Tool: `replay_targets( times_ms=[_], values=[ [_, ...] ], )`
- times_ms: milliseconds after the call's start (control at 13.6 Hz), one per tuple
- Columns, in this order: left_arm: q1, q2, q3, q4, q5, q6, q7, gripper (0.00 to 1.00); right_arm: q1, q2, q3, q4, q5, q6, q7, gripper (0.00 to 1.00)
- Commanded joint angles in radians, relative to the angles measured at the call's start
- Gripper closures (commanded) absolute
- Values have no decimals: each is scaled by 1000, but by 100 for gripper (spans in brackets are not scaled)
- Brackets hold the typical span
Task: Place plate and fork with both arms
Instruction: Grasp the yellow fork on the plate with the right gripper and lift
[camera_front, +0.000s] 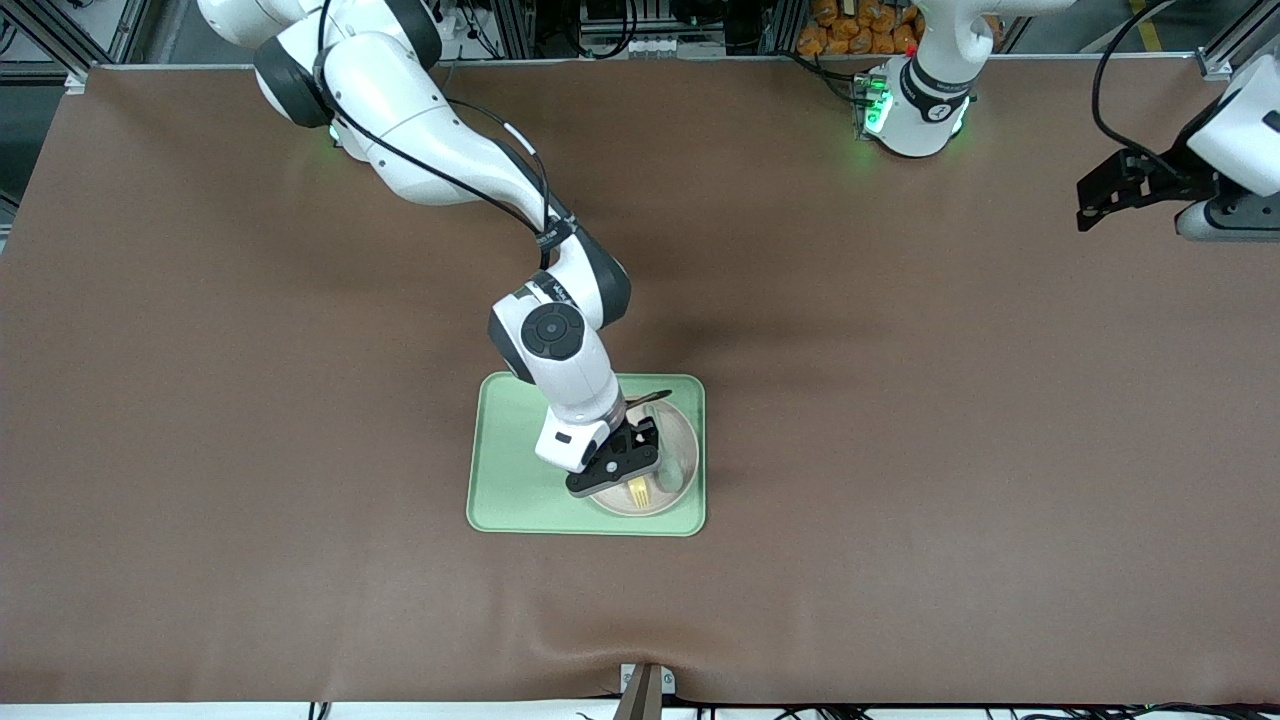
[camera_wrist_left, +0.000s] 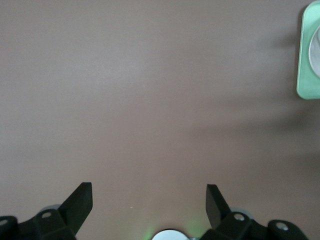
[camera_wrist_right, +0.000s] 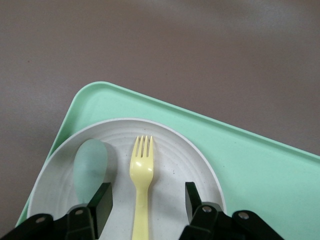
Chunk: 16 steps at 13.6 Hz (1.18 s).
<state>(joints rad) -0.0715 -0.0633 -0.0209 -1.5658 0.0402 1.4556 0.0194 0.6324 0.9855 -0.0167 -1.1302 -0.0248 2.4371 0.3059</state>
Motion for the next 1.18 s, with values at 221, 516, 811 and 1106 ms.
replay_targets(
  times_ms=[221, 516, 811, 1106],
  values=[
    [19, -18, 6, 55, -29, -49, 39, 0, 19, 64, -12, 49, -26, 33, 21, 37],
    [9, -20, -20, 62, 27, -58, 10, 0, 19, 81, -14, 49, -24, 74, 21, 38],
    [18, -21, -14, 61, 21, -77, 19, 0, 27, 96, -22, 49, -24, 92, 21, 42],
    [0, -3, -28, 59, 17, -72, 16, 0, 29, 108, -25, 50, -26, 108, 21, 45]
  ],
)
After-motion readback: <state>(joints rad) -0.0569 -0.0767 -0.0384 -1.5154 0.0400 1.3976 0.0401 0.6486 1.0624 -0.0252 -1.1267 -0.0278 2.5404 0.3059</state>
